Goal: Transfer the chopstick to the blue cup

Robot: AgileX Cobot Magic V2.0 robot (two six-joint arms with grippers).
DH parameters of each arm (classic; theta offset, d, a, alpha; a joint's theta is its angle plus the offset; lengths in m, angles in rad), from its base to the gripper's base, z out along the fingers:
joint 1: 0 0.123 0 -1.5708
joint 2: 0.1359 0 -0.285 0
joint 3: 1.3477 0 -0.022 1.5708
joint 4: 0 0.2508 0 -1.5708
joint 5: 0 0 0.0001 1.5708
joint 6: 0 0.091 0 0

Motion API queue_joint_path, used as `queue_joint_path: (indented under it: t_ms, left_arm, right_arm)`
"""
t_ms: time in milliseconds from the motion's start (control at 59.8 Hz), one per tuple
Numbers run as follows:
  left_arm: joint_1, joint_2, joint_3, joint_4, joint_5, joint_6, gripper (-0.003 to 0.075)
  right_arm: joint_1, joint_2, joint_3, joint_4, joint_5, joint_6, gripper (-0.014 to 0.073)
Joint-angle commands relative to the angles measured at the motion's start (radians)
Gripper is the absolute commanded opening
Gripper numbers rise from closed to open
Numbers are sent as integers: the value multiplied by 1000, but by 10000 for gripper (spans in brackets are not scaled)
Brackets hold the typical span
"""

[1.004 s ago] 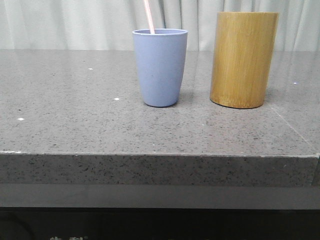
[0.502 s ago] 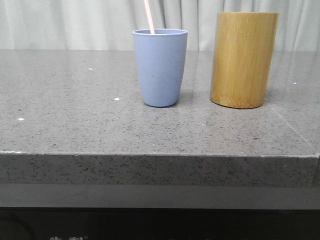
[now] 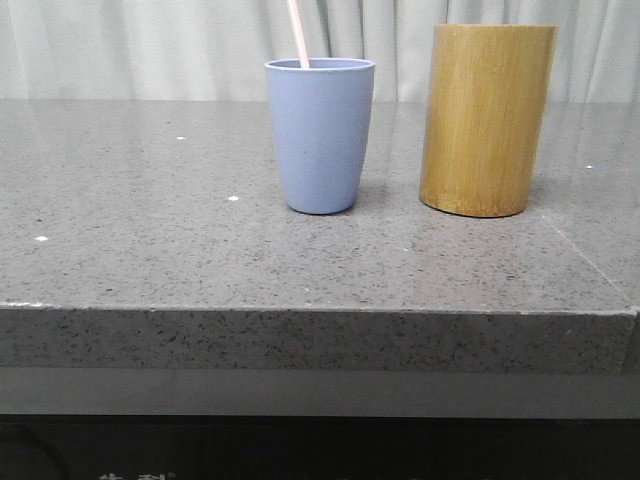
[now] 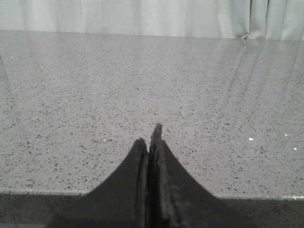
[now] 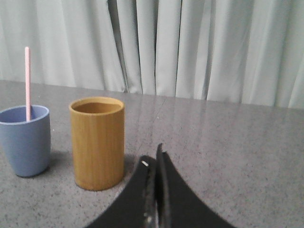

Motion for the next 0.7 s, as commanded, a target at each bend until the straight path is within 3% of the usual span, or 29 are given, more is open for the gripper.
queue_joint_path:
  t_ms: [0,335,686]
  left_arm:
    - [3,-22,7,-9,-89,-8,-19]
    - [3,-22,7,-9,-89,-8,-19]
    - [3,-22,7,-9,-89,-8,-19]
  right_arm:
    - [-4,13,49,-7,-119,-5,-101]
    - [-4,-1,274,4,-171,-5,-101]
    - [-66,-50,290,4,-184,-5,-101]
